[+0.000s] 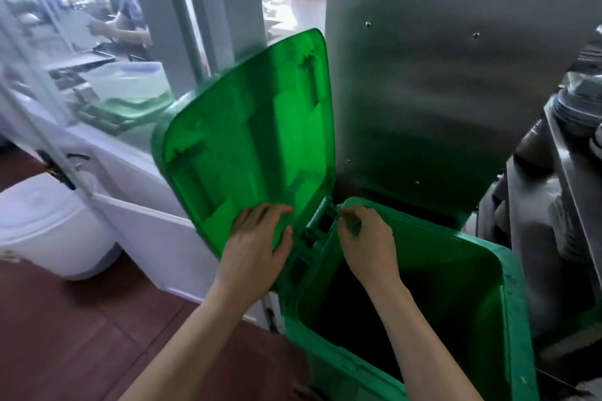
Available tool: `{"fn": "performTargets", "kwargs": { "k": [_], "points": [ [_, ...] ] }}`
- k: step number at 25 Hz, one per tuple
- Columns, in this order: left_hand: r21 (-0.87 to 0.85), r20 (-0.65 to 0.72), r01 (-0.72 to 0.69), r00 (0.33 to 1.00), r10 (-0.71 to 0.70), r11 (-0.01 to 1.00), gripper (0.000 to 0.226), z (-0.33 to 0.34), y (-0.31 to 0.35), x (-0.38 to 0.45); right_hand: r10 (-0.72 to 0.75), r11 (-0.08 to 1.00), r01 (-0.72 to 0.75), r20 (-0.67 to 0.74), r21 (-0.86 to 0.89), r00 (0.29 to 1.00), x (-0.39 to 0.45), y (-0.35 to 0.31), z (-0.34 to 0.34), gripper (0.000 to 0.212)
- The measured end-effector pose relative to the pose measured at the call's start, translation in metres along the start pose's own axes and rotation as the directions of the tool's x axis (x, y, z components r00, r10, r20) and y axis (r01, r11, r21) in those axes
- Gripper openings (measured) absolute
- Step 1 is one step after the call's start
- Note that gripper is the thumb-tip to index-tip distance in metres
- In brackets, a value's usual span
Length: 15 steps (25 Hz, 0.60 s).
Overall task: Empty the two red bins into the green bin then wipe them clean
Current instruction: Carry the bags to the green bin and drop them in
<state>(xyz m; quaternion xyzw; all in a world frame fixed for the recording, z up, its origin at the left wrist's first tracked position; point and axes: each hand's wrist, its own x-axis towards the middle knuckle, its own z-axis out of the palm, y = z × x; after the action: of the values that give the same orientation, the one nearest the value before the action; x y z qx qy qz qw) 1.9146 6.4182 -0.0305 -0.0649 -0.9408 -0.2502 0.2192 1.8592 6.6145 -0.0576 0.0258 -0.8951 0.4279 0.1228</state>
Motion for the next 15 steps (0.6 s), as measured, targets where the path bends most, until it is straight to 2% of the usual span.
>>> {"fn": "performTargets", "kwargs": {
  "k": [4,7,11,13,15],
  "points": [
    [-0.017,-0.079,0.01,0.997,-0.012,1.0,0.027,-0.059,-0.012,-0.002,-0.03,1.0,0.03,0.002,0.0,1.0,-0.001,-0.041,0.016,0.017],
    [-0.026,-0.156,-0.057,0.986,0.052,0.998,0.023,-0.095,-0.019,-0.013,-0.074,0.996,0.075,-0.014,0.042,0.997,-0.005,-0.068,0.025,0.018],
    [-0.098,-0.35,-0.078,0.936,0.039,0.992,0.009,-0.127,-0.026,-0.021,-0.129,0.989,0.132,-0.049,0.061,0.99,-0.018,-0.089,0.028,0.018],
    [-0.14,-0.441,-0.033,0.897,-0.032,0.99,0.019,-0.137,-0.031,-0.018,-0.117,0.991,0.12,-0.052,0.06,0.992,-0.025,-0.095,0.027,0.019],
    [-0.146,-0.429,-0.003,0.901,-0.061,0.989,0.035,-0.144,-0.035,-0.012,-0.108,0.992,0.111,-0.056,0.06,0.993,-0.032,-0.1,0.023,0.02]
  ]
}}
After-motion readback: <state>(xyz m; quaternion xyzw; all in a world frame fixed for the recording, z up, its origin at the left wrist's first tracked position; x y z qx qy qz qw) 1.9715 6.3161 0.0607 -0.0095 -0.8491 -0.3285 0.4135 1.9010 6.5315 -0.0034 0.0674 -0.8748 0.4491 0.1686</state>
